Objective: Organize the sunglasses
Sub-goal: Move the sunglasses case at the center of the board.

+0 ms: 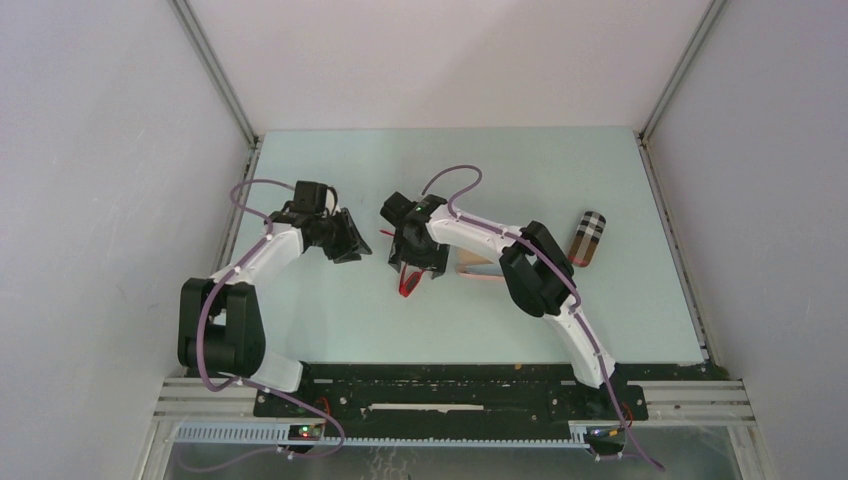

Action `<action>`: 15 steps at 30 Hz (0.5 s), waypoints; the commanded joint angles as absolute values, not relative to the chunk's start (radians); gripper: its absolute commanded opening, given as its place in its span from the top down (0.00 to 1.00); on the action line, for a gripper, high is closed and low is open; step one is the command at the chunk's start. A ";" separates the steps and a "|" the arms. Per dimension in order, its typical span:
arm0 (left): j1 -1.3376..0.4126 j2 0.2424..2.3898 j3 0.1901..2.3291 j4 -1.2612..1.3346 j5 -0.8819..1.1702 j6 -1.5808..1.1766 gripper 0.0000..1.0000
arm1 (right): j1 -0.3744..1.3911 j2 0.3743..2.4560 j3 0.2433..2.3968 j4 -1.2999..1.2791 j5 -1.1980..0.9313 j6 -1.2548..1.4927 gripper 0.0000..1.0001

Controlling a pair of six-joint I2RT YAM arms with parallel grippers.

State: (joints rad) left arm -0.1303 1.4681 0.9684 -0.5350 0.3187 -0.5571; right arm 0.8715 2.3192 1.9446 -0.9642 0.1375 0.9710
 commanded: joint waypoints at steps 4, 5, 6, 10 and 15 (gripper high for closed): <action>-0.122 1.465 0.940 -0.504 0.332 -0.537 0.62 | 0.885 2.328 1.991 -0.998 0.195 0.968 0.26; -0.122 1.464 0.937 -0.504 0.331 -0.537 0.62 | 0.885 2.324 1.988 -0.994 0.198 0.966 0.27; -0.120 1.462 0.936 -0.503 0.329 -0.539 0.62 | 0.885 2.318 1.980 -0.988 0.200 0.962 0.29; -0.120 1.458 0.933 -0.501 0.328 -0.546 0.62 | 0.887 2.291 1.951 -0.944 0.201 0.923 0.38; -0.118 1.481 0.961 -0.505 0.328 -0.548 0.62 | 0.887 2.231 1.861 -0.837 0.164 0.825 0.59</action>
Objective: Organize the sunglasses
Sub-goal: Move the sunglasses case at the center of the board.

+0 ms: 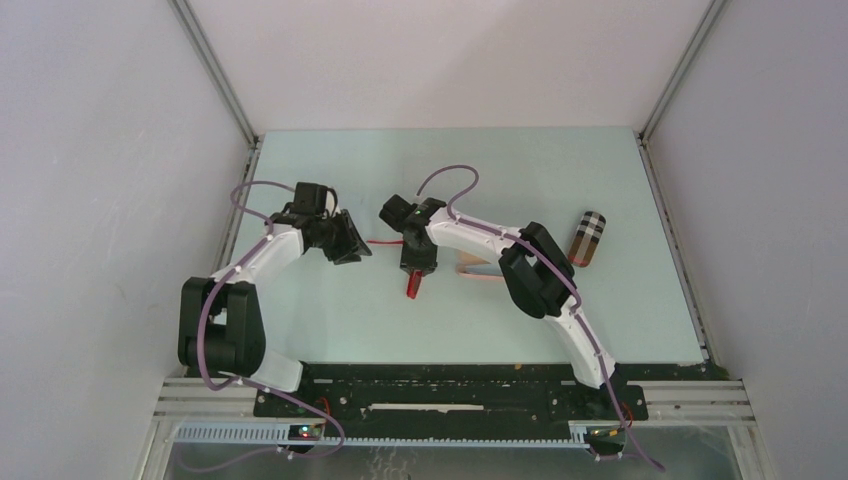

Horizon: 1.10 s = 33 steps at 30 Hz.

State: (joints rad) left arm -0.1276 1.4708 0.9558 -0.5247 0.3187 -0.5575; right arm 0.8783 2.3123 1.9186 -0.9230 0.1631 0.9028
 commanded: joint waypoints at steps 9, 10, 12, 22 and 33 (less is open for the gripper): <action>-0.118 1.617 1.151 -0.559 0.296 -0.551 0.61 | 0.886 2.165 1.769 -0.775 0.168 0.736 0.50; -0.118 1.627 1.166 -0.560 0.291 -0.554 0.61 | 0.886 2.166 1.769 -0.774 0.163 0.733 0.50; -0.117 1.643 1.189 -0.569 0.286 -0.558 0.61 | 0.885 2.171 1.768 -0.774 0.156 0.729 0.50; -0.110 1.777 1.248 -0.518 0.216 -0.570 0.61 | 0.885 2.149 1.726 -0.731 0.111 0.713 0.39; -0.135 1.812 1.174 -0.511 0.260 -0.569 0.62 | 0.845 2.129 1.702 -0.703 0.102 0.727 0.52</action>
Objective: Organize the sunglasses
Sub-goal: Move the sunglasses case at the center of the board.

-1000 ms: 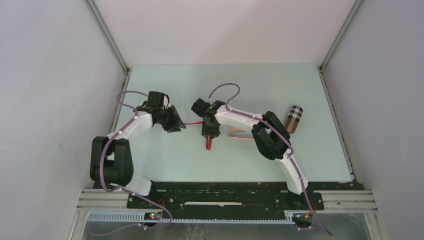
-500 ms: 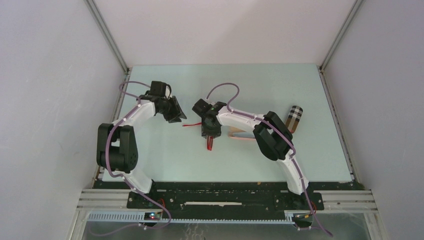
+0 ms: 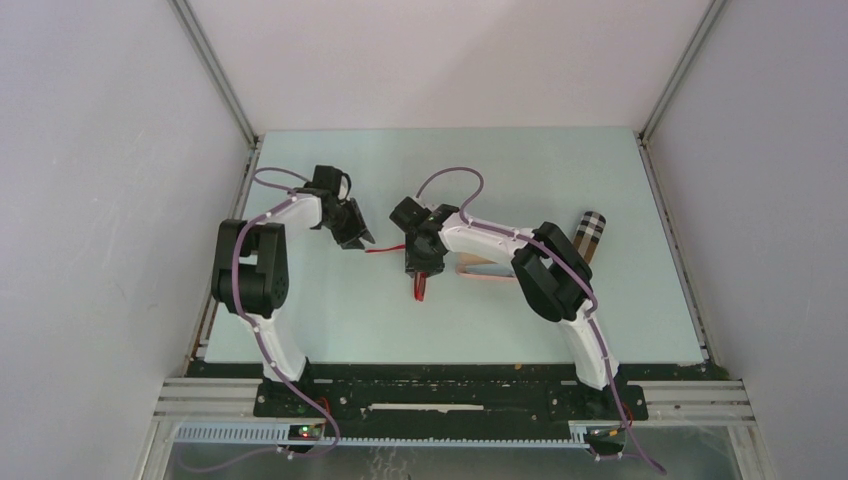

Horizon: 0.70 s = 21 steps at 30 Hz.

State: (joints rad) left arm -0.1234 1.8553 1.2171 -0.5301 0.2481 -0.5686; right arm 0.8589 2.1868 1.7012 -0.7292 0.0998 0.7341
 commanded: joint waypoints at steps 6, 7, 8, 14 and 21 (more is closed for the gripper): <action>-0.192 1.786 1.115 -0.511 0.281 -0.562 0.62 | 0.836 2.141 1.720 -0.708 0.097 0.720 0.57; -0.204 1.780 1.102 -0.511 0.283 -0.566 0.62 | 0.835 2.143 1.723 -0.709 0.097 0.720 0.57; -0.216 1.768 1.086 -0.508 0.286 -0.572 0.62 | 0.835 2.144 1.726 -0.711 0.098 0.718 0.57; -0.309 1.692 0.999 -0.485 0.291 -0.612 0.62 | 0.835 2.140 1.733 -0.714 0.095 0.717 0.58; -0.398 1.688 0.961 -0.395 0.328 -0.697 0.62 | 0.838 2.151 1.742 -0.722 0.088 0.723 0.57</action>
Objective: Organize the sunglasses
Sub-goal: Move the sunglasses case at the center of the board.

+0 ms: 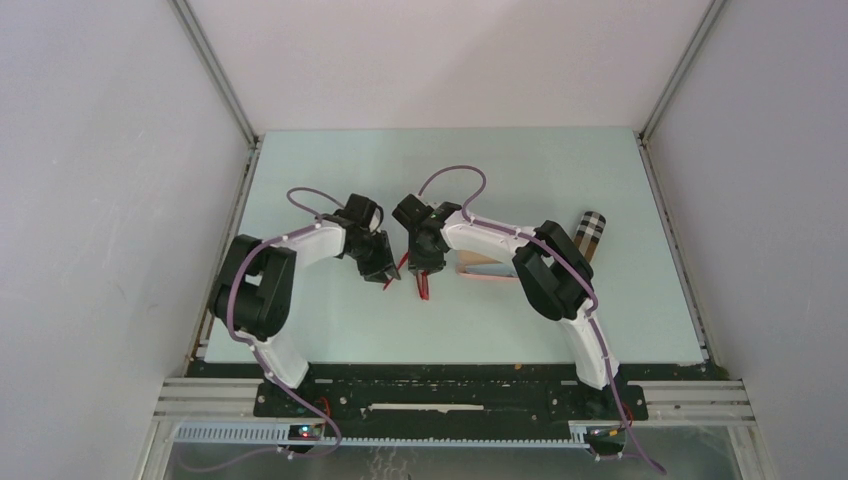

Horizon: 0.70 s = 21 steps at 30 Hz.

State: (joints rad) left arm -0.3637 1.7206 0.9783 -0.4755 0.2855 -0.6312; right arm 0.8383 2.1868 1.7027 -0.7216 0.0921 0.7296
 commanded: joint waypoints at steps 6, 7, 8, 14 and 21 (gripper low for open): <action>-0.395 1.614 0.913 -0.327 0.378 -0.747 0.61 | 0.839 2.132 1.735 -0.728 0.092 0.722 0.48; -0.386 1.596 0.906 -0.332 0.379 -0.745 0.61 | 0.839 2.128 1.734 -0.728 0.092 0.721 0.46; -0.378 1.574 0.899 -0.338 0.381 -0.741 0.61 | 0.839 2.124 1.735 -0.727 0.092 0.718 0.43; -0.324 1.493 0.852 -0.383 0.387 -0.705 0.59 | 0.841 2.116 1.748 -0.724 0.091 0.716 0.31; -0.237 1.380 0.786 -0.415 0.377 -0.688 0.60 | 0.860 2.133 1.783 -0.733 0.109 0.718 0.23</action>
